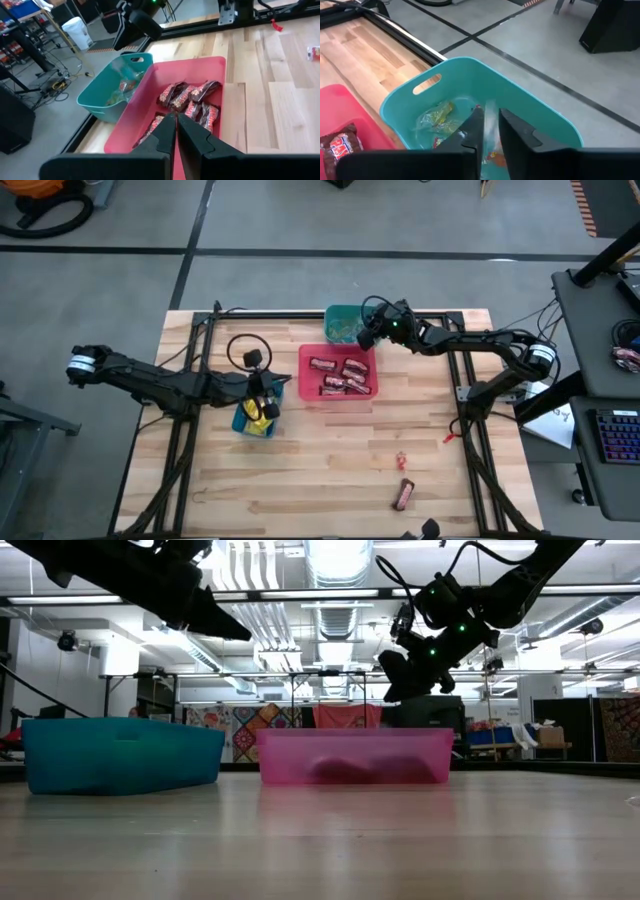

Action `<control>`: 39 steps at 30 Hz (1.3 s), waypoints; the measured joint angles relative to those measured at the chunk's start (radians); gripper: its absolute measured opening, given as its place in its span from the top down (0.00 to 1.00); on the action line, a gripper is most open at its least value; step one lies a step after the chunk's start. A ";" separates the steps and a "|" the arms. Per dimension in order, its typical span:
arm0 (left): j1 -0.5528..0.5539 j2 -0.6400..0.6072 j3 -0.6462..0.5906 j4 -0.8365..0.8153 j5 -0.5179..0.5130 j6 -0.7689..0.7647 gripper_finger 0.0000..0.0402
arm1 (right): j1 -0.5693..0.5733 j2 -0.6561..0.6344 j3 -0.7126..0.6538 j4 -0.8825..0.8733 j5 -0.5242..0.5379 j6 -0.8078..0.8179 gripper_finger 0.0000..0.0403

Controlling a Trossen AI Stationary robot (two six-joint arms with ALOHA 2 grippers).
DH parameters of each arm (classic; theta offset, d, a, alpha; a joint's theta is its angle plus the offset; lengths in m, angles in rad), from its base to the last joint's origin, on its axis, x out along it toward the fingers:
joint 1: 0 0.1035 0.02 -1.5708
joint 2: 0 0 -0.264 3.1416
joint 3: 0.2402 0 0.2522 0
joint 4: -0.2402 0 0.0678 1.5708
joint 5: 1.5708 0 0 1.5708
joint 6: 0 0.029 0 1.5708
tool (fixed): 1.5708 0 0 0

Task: Sort candy
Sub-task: Put the blue gummy into the green bin, then put the brown chocolate bar into the red bin

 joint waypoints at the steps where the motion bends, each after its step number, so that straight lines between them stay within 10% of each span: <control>1: 0.000 0.001 0.000 -0.001 0.000 0.000 1.00 | 0.000 0.000 0.000 0.001 0.000 0.006 0.85; 12: 0.000 0.003 0.000 0.000 0.002 -0.057 1.00 | 0.007 -0.012 0.000 0.004 -0.017 0.058 0.77; 21: -0.001 0.042 0.000 0.013 0.036 -0.178 1.00 | 0.082 -0.133 0.000 -0.006 -0.286 0.121 0.81; 26: -0.009 0.110 0.000 0.046 0.064 -0.200 1.00 | 0.195 -0.211 0.000 -0.095 -0.439 0.121 0.82; 39: -0.070 0.167 0.000 0.135 0.087 -0.210 1.00 | 0.572 -0.265 0.000 -0.342 -0.438 0.378 0.83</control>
